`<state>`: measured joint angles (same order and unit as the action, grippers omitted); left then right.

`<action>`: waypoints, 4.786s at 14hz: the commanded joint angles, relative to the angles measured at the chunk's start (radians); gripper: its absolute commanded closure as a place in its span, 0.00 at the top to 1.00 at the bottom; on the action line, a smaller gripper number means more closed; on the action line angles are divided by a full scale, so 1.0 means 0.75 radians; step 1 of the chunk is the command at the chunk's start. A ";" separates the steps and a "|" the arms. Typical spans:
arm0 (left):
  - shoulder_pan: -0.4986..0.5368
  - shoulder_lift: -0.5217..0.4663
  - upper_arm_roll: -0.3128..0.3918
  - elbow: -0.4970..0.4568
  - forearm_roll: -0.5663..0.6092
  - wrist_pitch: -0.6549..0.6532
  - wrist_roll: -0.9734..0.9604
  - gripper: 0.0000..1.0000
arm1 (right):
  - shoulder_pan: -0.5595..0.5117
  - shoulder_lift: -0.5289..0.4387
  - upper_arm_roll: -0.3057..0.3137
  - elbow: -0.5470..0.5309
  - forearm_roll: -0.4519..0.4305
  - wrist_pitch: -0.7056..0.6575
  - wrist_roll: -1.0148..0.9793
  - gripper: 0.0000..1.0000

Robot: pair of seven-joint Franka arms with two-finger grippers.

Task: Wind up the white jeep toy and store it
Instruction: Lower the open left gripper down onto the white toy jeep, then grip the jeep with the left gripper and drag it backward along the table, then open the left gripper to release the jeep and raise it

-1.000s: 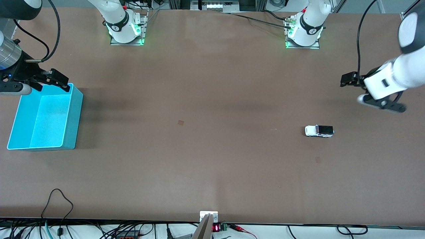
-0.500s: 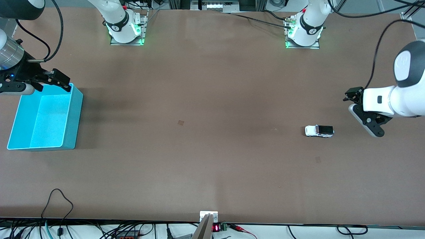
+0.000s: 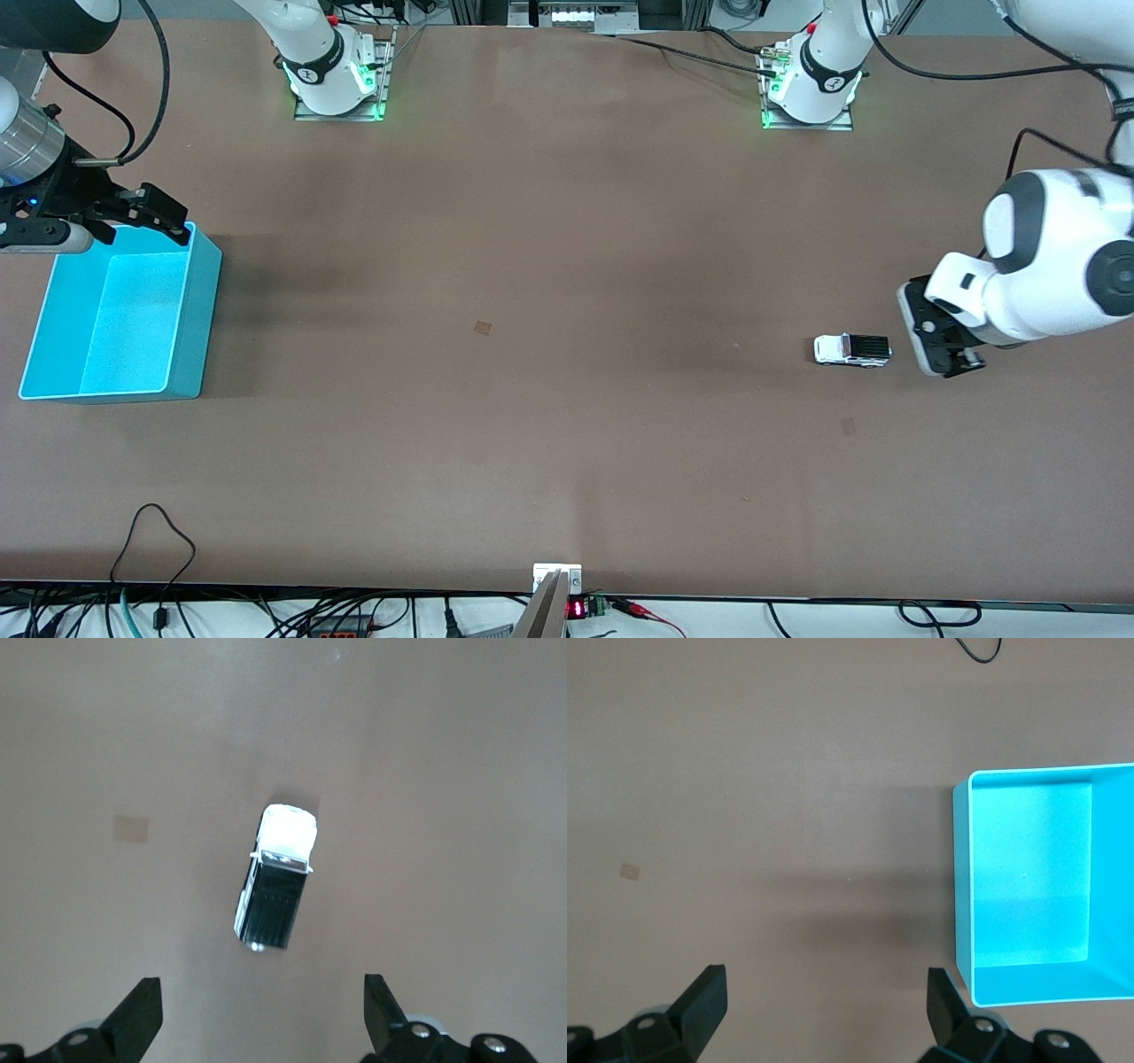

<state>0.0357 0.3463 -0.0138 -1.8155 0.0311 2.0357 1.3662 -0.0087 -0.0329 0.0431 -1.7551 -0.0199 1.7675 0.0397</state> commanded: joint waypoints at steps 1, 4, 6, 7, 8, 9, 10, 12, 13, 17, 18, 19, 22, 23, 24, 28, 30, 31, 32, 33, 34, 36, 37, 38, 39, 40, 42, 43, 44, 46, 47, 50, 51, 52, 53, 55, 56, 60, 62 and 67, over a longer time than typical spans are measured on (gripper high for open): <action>0.002 -0.036 -0.018 -0.201 0.026 0.232 0.085 1.00 | 0.005 -0.020 0.006 -0.018 -0.027 0.010 0.027 1.00; 0.004 0.000 -0.016 -0.324 0.081 0.453 0.129 1.00 | 0.005 -0.018 0.006 -0.018 -0.027 0.010 0.027 1.00; 0.010 0.055 -0.018 -0.351 0.110 0.566 0.183 1.00 | 0.005 -0.020 0.006 -0.018 -0.025 0.008 0.027 1.00; 0.010 0.068 -0.016 -0.363 0.110 0.599 0.217 1.00 | 0.005 -0.020 0.006 -0.018 -0.027 0.006 0.027 1.00; 0.012 0.072 -0.016 -0.383 0.110 0.627 0.226 1.00 | 0.005 -0.020 0.006 -0.018 -0.025 0.006 0.027 1.00; 0.012 0.080 -0.016 -0.408 0.110 0.668 0.228 1.00 | 0.003 -0.018 0.006 -0.018 -0.025 0.006 0.027 1.00; 0.012 0.086 -0.018 -0.428 0.110 0.707 0.228 0.98 | 0.005 -0.018 0.006 -0.018 -0.025 0.006 0.027 1.00; 0.014 0.101 -0.016 -0.431 0.110 0.726 0.230 0.92 | 0.003 -0.018 0.006 -0.018 -0.025 0.006 0.027 1.00; 0.014 0.103 -0.016 -0.431 0.112 0.728 0.232 0.89 | 0.003 -0.020 0.004 -0.018 -0.027 0.006 0.027 1.00; 0.022 0.123 -0.016 -0.420 0.112 0.775 0.275 0.62 | 0.003 -0.018 0.006 -0.018 -0.025 0.006 0.027 1.00; 0.028 0.127 -0.016 -0.416 0.112 0.777 0.281 0.51 | 0.003 -0.020 0.006 -0.018 -0.025 0.006 0.027 1.00; 0.034 0.125 -0.016 -0.416 0.110 0.775 0.291 0.42 | 0.003 -0.018 0.004 -0.018 -0.027 0.006 0.027 1.00; 0.042 0.125 -0.016 -0.414 0.112 0.773 0.344 0.30 | 0.003 -0.020 0.006 -0.018 -0.025 0.006 0.027 1.00; 0.044 0.123 -0.016 -0.414 0.112 0.771 0.344 0.29 | 0.003 -0.020 0.006 -0.018 -0.025 0.004 0.027 1.00; 0.044 0.123 -0.016 -0.414 0.110 0.769 0.344 0.29 | 0.003 -0.018 0.006 -0.018 -0.025 0.002 0.027 1.00; 0.044 0.129 -0.016 -0.414 0.110 0.767 0.340 0.29 | 0.003 -0.020 0.006 -0.018 -0.025 0.002 0.027 1.00; 0.069 0.129 -0.016 -0.414 0.110 0.761 0.342 0.29 | 0.003 -0.020 0.006 -0.018 -0.025 0.002 0.027 1.00; 0.083 0.144 -0.016 -0.414 0.110 0.761 0.344 0.29 | 0.003 -0.020 0.006 -0.018 -0.025 0.002 0.027 1.00; 0.093 0.152 -0.016 -0.412 0.110 0.761 0.346 0.30 | 0.003 -0.020 0.004 -0.018 -0.025 0.002 0.027 1.00; 0.118 0.154 -0.016 -0.412 0.110 0.761 0.346 0.32 | 0.003 -0.020 0.004 -0.018 -0.025 0.002 0.027 1.00; 0.146 0.162 -0.016 -0.410 0.110 0.761 0.346 0.32 | 0.003 -0.020 0.004 -0.018 -0.025 0.002 0.027 1.00; 0.228 0.215 -0.016 -0.378 0.112 0.761 0.395 0.32 | 0.003 -0.018 0.006 -0.018 -0.025 0.002 0.027 1.00; 0.253 0.254 -0.016 -0.343 0.110 0.757 0.460 0.32 | 0.003 -0.020 0.006 -0.018 -0.025 0.002 0.027 1.00; 0.290 0.291 -0.016 -0.308 0.110 0.757 0.510 0.32 | 0.005 -0.020 0.004 -0.018 -0.025 0.002 0.027 1.00; 0.322 0.311 -0.016 -0.290 0.110 0.757 0.553 0.32 | 0.005 -0.018 0.006 -0.018 -0.025 0.002 0.027 1.00; 0.353 0.330 -0.016 -0.271 0.110 0.757 0.604 0.32 | 0.003 -0.020 0.006 -0.018 -0.025 0.002 0.027 1.00; 0.425 0.364 -0.016 -0.240 0.110 0.757 0.675 0.32 | 0.003 -0.020 0.004 -0.018 -0.025 0.002 0.027 1.00; 0.449 0.377 -0.016 -0.226 0.110 0.757 0.700 0.32 | 0.003 -0.020 0.006 -0.018 -0.025 0.002 0.027 1.00; 0.476 0.387 -0.016 -0.216 0.110 0.757 0.721 0.32 | 0.003 -0.020 0.006 -0.018 -0.025 0.002 0.027 1.00; 0.513 0.397 -0.016 -0.206 0.110 0.757 0.741 0.32 | 0.003 -0.020 0.006 -0.018 -0.025 0.002 0.027 1.00; 0.519 0.401 -0.016 -0.199 0.110 0.757 0.741 0.32 | 0.003 -0.018 0.006 -0.018 -0.025 0.002 0.027 1.00; 0.533 0.401 -0.016 -0.197 0.110 0.757 0.766 0.32 | 0.003 -0.020 0.006 -0.018 -0.025 0.002 0.027 1.00; 0.533 0.399 -0.016 -0.197 0.110 0.757 0.766 0.35 | 0.003 -0.020 0.004 -0.018 -0.025 0.002 0.027 1.00; 0.533 0.399 -0.016 -0.191 0.110 0.757 0.768 0.38 | 0.003 -0.018 0.004 -0.018 -0.025 0.002 0.027 1.00; 0.533 0.399 -0.018 -0.187 0.110 0.757 0.768 0.54 | 0.005 -0.018 0.004 -0.018 -0.025 0.002 0.027 1.00; 0.535 0.387 -0.020 -0.183 0.104 0.748 0.768 1.00 | 0.009 -0.018 0.006 -0.016 -0.025 0.006 0.027 1.00; 0.535 0.373 -0.020 -0.181 0.104 0.726 0.766 1.00 | 0.016 -0.018 0.006 -0.016 -0.025 0.006 0.027 1.00; 0.531 0.307 -0.071 -0.077 0.091 0.502 0.749 1.00 | 0.016 -0.018 0.004 -0.018 -0.025 0.006 0.027 1.00; 0.525 0.289 -0.104 0.011 0.091 0.318 0.717 1.00 | 0.016 -0.020 0.004 -0.016 -0.025 0.006 0.027 1.00; 0.413 0.211 -0.115 0.234 0.106 -0.161 0.421 1.00 | 0.016 -0.018 0.006 -0.018 -0.025 0.002 0.027 1.00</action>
<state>0.3915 0.5190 -0.0993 -1.7133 0.0893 2.0428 1.7729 0.0001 -0.0328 0.0435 -1.7553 -0.0201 1.7673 0.0402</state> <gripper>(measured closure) 0.000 0.000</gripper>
